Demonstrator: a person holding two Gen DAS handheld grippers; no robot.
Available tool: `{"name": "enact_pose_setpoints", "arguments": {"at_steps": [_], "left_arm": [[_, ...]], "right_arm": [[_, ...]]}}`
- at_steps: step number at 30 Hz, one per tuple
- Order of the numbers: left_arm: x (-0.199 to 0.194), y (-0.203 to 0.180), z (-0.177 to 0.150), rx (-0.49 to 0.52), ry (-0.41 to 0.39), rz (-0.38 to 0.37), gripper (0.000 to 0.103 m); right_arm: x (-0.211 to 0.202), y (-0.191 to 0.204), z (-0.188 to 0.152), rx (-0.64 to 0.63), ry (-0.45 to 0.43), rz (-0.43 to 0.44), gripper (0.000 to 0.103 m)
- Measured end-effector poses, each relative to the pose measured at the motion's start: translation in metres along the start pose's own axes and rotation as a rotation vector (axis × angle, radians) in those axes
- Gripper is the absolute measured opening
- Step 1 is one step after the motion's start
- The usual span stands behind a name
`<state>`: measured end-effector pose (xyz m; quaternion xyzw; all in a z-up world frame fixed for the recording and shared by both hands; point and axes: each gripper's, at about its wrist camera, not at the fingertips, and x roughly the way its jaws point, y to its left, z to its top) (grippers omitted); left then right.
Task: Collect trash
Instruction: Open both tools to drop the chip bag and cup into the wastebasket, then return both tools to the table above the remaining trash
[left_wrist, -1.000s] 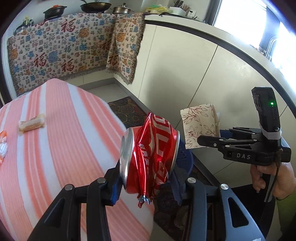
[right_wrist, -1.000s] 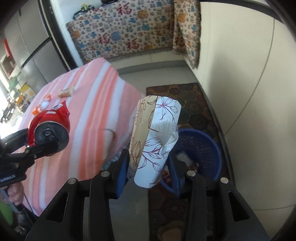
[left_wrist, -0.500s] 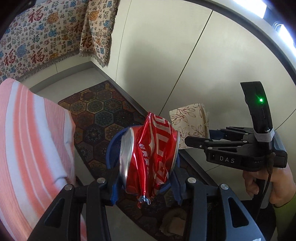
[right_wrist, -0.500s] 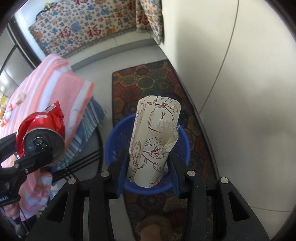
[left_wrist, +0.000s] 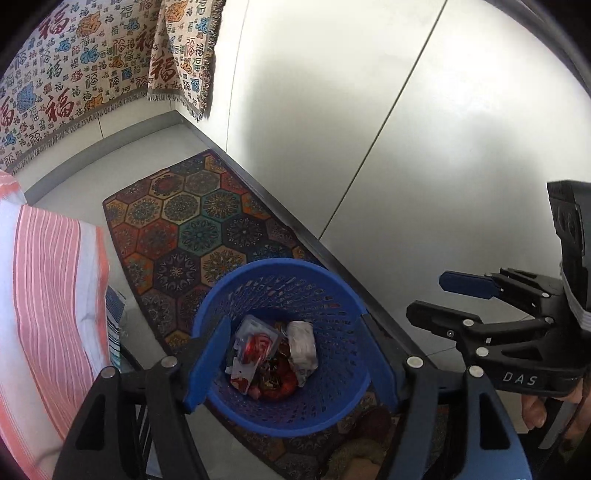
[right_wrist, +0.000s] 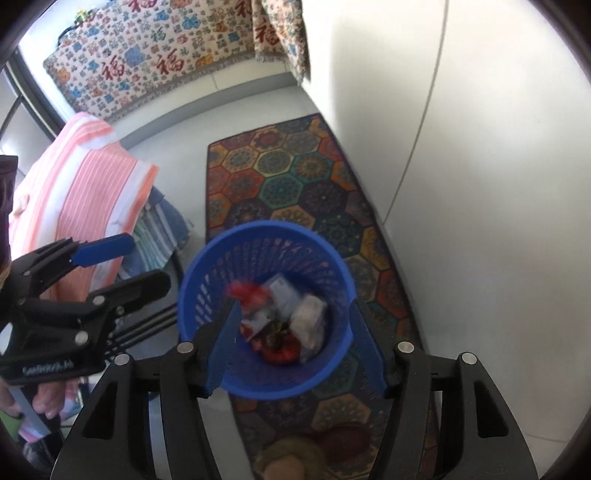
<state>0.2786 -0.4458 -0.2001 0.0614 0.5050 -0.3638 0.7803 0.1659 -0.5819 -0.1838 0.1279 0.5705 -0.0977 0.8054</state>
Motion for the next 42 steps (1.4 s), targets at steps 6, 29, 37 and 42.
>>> {"name": "enact_pose_setpoints", "arguments": {"at_steps": [6,29,37,42], "left_arm": [[-0.041,0.0,-0.017,0.006,-0.068,0.009,0.072],[-0.279,0.247,-0.2,-0.304,-0.178,0.535,0.073],[-0.282,0.312,-0.211,-0.376,-0.194,0.541,0.077],[-0.273,0.301,-0.208,-0.339,-0.175,0.552,0.087]], "right_arm": [[-0.014,0.007,0.007,-0.001,-0.086,-0.048,0.079],[-0.028,0.364,-0.039,-0.439,-0.199,0.263,0.099],[0.031,0.434,-0.024,-0.47,-0.152,0.172,0.1],[0.034,0.436,-0.026,-0.48,-0.149,0.173,0.102]]}}
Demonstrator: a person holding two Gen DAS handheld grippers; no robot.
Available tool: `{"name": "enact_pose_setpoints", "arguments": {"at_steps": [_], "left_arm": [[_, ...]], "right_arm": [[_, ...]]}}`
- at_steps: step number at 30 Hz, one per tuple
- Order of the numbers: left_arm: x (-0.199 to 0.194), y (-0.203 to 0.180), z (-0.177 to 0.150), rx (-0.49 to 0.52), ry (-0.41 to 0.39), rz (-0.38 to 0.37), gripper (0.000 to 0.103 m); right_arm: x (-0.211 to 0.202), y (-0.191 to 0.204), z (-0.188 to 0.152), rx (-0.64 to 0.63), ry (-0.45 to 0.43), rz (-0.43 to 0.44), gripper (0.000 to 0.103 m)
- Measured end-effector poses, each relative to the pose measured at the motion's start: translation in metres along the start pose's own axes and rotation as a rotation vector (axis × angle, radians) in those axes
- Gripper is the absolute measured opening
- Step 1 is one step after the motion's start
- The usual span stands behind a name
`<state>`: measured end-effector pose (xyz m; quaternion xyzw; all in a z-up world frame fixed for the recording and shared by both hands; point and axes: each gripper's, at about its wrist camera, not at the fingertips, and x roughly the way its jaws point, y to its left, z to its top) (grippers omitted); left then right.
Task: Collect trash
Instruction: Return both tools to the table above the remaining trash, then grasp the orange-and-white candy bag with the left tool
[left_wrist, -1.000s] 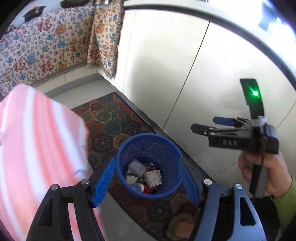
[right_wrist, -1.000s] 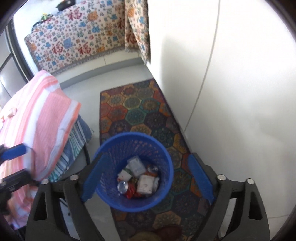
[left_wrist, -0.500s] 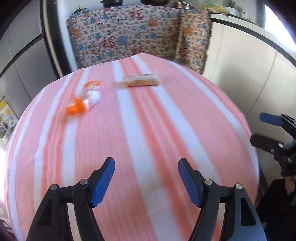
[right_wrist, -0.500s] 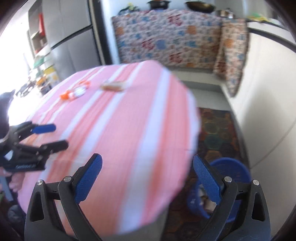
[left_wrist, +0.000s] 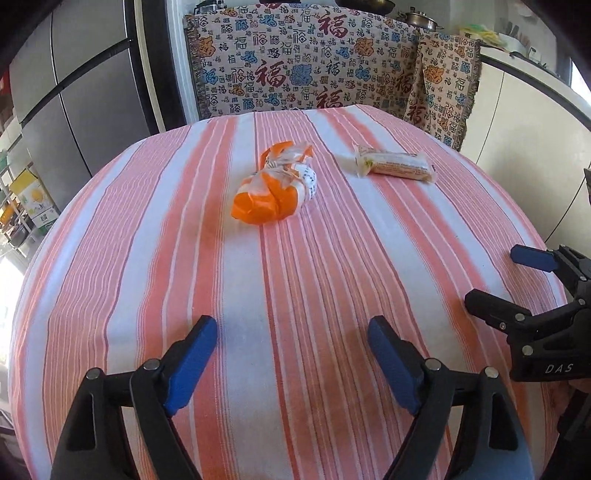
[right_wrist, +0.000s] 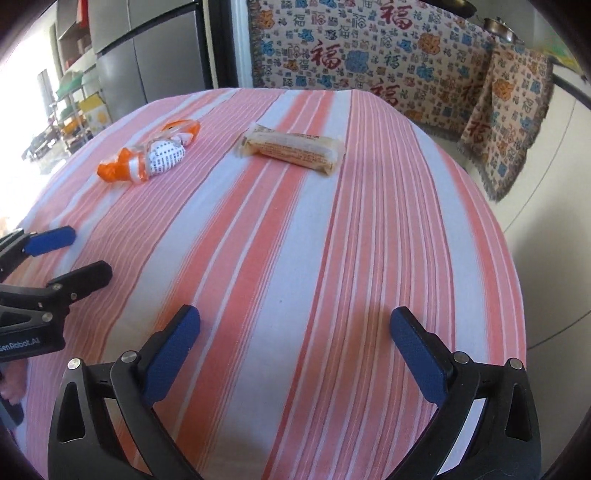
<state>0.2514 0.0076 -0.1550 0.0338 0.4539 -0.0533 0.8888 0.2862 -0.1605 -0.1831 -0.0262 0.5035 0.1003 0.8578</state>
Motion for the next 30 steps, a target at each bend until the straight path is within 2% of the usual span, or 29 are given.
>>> {"name": "enact_pose_setpoints", "arguments": {"at_steps": [4,11,20,23,27,30], "left_arm": [[0.002,0.004,0.0,-0.005,0.002,-0.001,0.089],[0.003,0.009,0.001,-0.034,0.018,0.033,0.103],[0.001,0.011,-0.001,-0.044,0.025,0.036,0.103],[0.005,0.014,0.005,-0.013,0.039,-0.005,0.103],[0.012,0.022,0.033,0.027,0.023,-0.129,0.103],[0.029,0.026,0.064,0.038,0.02,-0.147,0.103]], "right_arm": [[-0.003,0.001,-0.001,-0.004,0.0,-0.01,0.102],[-0.004,0.001,-0.001,-0.005,0.0,-0.009,0.102],[-0.004,0.0,-0.001,-0.005,0.0,-0.009,0.102],[-0.003,0.0,-0.001,-0.005,0.001,-0.009,0.102],[-0.004,0.0,-0.001,-0.006,0.001,-0.008,0.102],[-0.004,0.0,-0.001,-0.006,0.001,-0.008,0.102]]}}
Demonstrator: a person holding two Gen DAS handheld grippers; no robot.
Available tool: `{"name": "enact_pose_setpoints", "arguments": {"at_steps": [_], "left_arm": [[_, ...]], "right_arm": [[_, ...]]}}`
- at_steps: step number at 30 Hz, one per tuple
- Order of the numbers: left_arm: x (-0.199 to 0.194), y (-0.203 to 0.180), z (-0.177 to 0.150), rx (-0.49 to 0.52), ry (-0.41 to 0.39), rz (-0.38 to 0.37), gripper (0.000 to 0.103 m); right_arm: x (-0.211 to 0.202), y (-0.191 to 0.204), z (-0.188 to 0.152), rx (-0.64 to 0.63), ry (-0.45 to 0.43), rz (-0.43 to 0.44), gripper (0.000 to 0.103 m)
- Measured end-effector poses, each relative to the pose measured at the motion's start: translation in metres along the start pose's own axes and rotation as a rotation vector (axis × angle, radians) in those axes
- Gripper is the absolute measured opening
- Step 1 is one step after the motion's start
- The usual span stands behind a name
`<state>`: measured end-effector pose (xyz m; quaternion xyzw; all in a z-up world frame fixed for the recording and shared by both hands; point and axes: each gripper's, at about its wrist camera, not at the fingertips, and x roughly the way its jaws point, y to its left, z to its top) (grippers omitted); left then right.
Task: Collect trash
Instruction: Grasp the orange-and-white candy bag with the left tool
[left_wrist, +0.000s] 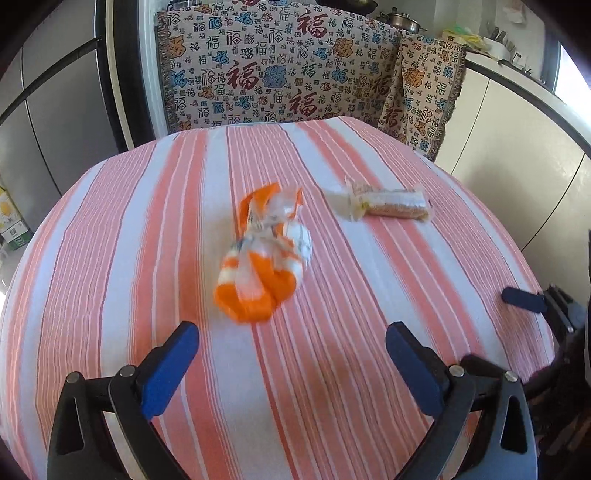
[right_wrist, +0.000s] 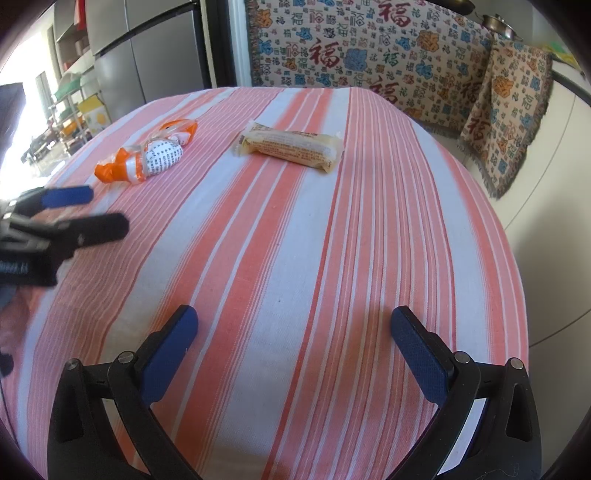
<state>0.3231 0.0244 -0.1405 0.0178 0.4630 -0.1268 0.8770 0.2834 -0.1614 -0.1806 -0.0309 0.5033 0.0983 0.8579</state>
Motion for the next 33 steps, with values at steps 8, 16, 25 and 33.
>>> {"name": "enact_pose_setpoints", "arguments": {"at_steps": [8,16,25,33], "left_arm": [[0.032,0.006,0.031,0.041,0.011,0.043,0.047],[-0.022,0.021,-0.024,-0.027,-0.011,-0.001,0.045],[-0.038,0.018,-0.067,0.02,-0.043,0.035,0.054],[-0.036,0.017,-0.063,0.019,-0.042,0.036,0.054]], "right_arm": [[0.0,0.0,0.0,0.0,0.0,0.001,0.102],[0.0,-0.001,0.0,-0.001,0.0,0.001,0.102],[-0.002,-0.001,0.0,-0.042,0.02,0.015,0.102],[0.03,-0.025,0.058,-0.266,0.105,-0.014,0.102]]}}
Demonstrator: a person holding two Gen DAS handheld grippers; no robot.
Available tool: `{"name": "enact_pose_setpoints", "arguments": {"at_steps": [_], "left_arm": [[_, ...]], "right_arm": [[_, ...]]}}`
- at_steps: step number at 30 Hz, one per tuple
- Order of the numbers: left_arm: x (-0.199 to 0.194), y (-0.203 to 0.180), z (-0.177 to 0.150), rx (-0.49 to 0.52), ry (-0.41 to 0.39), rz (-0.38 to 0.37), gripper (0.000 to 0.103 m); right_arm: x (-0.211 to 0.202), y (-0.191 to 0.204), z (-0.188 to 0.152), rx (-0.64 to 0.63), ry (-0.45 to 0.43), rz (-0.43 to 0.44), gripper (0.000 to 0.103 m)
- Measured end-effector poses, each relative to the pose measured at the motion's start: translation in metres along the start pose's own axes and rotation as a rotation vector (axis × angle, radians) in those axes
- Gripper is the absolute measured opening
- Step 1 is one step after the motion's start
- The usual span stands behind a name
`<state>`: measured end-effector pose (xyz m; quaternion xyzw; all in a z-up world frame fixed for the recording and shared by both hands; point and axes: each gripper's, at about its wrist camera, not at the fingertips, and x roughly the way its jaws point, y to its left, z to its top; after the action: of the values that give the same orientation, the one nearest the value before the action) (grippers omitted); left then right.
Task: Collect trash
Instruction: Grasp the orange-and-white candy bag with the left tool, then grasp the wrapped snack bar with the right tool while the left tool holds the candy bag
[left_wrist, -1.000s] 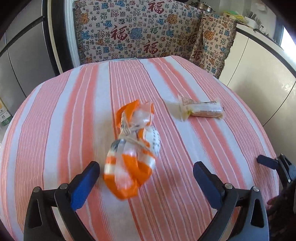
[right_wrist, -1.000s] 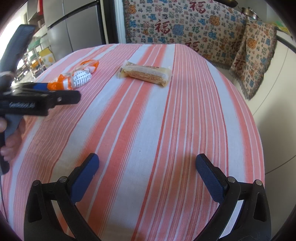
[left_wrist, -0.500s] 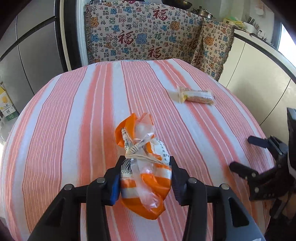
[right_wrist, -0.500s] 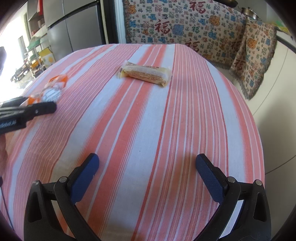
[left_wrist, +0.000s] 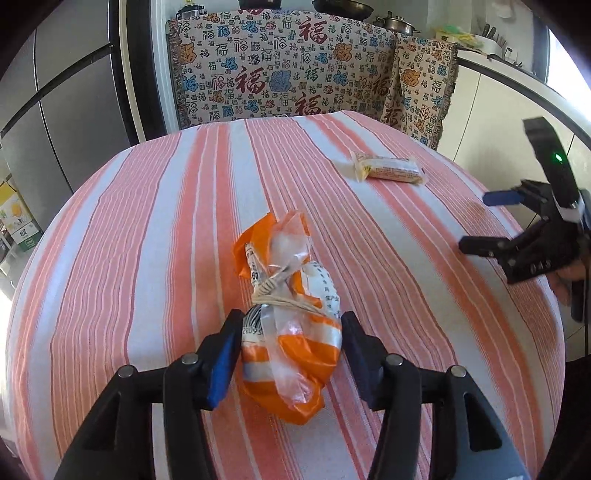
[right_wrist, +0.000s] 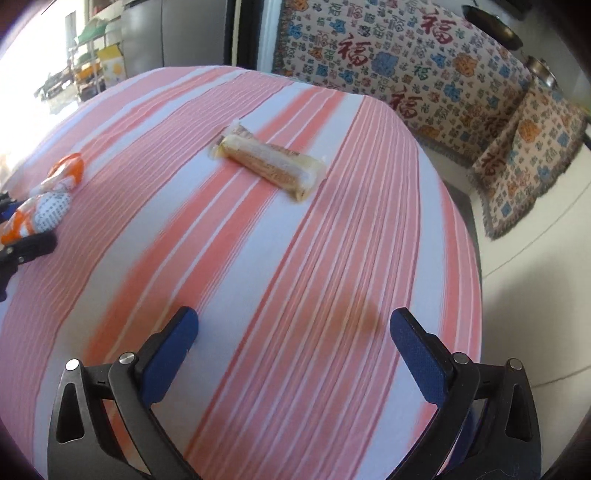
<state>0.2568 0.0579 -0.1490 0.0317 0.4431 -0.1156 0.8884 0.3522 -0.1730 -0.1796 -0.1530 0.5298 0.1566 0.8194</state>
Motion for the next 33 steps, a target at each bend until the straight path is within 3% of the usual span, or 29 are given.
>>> {"name": "enact_pose_setpoints", "arguments": {"at_steps": [6,8,9,10,11,13,16,21,24,26,27,28,29,31,33], "left_arm": [[0.0,0.001,0.0,-0.006,0.0,-0.006,0.054],[0.0,0.001,0.0,-0.005,0.0,-0.005,0.054],[0.0,0.001,0.0,-0.005,0.0,-0.006,0.054],[0.0,0.002,0.0,-0.005,0.0,-0.006,0.054],[0.0,0.002,0.0,-0.006,0.0,-0.006,0.054],[0.0,0.001,0.0,-0.005,0.0,-0.005,0.054],[0.001,0.001,0.0,-0.005,0.0,-0.005,0.054],[0.0,0.0,0.0,0.0,0.0,0.001,0.054],[-0.003,0.004,-0.001,-0.016,-0.003,-0.026,0.055],[-0.009,0.011,-0.004,-0.037,-0.002,-0.096,0.055],[-0.014,0.016,-0.008,-0.048,0.004,-0.138,0.055],[-0.019,0.02,-0.011,-0.057,0.009,-0.168,0.057],[-0.025,0.023,-0.015,-0.065,0.011,-0.191,0.068],[-0.038,0.024,-0.018,-0.066,-0.013,-0.213,0.079],[-0.046,0.018,-0.015,-0.04,-0.033,-0.222,0.08]], "right_arm": [[0.034,0.006,0.061,-0.143,-0.031,0.001,0.102],[0.04,0.01,0.075,-0.142,-0.029,0.063,0.097],[0.043,0.009,0.078,-0.115,-0.01,0.128,0.077],[0.045,0.006,0.079,-0.062,0.013,0.187,0.065],[0.044,0.004,0.078,-0.03,0.017,0.197,0.06],[0.036,0.006,0.064,-0.018,0.012,0.182,0.039],[0.017,0.004,0.034,0.071,0.031,0.187,0.03],[-0.027,0.013,-0.028,0.224,0.115,0.207,0.03],[-0.049,0.023,-0.057,0.292,0.127,0.286,0.036],[-0.06,0.023,-0.071,0.343,0.118,0.355,0.05],[-0.066,0.021,-0.076,0.362,0.107,0.365,0.062],[-0.071,0.018,-0.078,0.37,0.093,0.364,0.065],[-0.075,0.015,-0.079,0.366,0.084,0.358,0.065],[-0.078,0.011,-0.078,0.344,0.078,0.338,0.065],[-0.078,0.007,-0.072,0.342,0.073,0.321,0.065]]}}
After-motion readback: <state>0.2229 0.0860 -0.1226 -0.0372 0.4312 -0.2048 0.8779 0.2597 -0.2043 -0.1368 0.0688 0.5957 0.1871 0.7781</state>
